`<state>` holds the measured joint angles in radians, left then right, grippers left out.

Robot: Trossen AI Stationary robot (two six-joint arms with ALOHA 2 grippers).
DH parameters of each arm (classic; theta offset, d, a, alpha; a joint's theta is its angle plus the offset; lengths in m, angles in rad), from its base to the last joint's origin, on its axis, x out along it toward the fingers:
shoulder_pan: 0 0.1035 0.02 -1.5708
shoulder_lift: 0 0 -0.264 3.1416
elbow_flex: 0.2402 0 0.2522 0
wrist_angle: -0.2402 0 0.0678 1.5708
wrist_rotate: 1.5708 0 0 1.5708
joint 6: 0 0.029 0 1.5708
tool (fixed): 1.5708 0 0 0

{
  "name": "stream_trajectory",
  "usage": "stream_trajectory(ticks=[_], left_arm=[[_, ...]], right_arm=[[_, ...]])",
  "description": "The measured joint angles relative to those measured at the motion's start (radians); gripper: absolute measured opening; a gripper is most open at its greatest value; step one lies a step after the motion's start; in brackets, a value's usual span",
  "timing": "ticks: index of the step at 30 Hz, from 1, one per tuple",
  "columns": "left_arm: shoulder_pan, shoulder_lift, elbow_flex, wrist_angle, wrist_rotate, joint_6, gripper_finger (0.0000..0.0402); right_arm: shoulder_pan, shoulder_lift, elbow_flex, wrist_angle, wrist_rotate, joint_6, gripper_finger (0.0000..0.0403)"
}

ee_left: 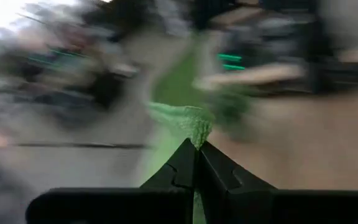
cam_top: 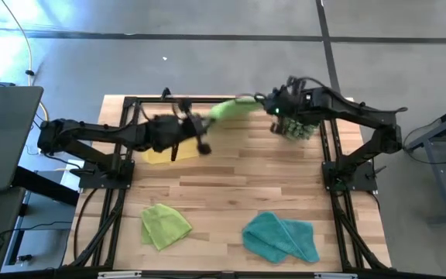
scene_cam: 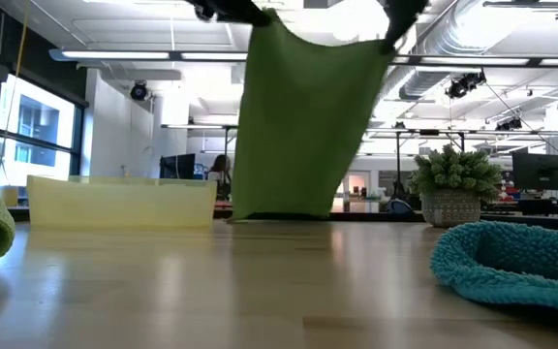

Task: Roll microfiber towels into tight, uniform cylinder then place into a basket
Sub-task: Fold the green microfiber towel

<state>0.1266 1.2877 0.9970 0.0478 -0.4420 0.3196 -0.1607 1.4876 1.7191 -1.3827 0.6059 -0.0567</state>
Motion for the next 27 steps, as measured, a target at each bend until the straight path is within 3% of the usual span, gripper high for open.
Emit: stream_trajectory(ticks=[4, 10, 14, 22, 27], left_arm=[[-0.073, 0.044, -0.002, -0.091, 0.187, -0.185, 0.0001], [-0.2, 0.124, -0.001, -0.089, 0.225, -0.258, 0.0001], [-0.264, 0.173, -0.002, -0.085, 0.29, -0.294, 0.0001], [-0.326, 0.243, -0.001, -0.041, 0.479, -0.437, 0.0001], [-0.336, 0.277, -0.002, -0.059, 0.493, -0.579, 0.0001]], right_arm=[[0.106, 0.0, 0.0, -0.129, -0.02, 0.172, 0.0], [0.272, 0.024, -0.003, -0.153, -0.078, 0.337, 0.0], [0.357, 0.027, -0.135, -0.059, -0.074, 0.37, 0.0], [0.475, 0.027, -0.464, 0.241, -0.343, 0.451, 0.0], [0.512, 0.027, -0.558, 0.376, -0.532, 0.463, 0.0]])
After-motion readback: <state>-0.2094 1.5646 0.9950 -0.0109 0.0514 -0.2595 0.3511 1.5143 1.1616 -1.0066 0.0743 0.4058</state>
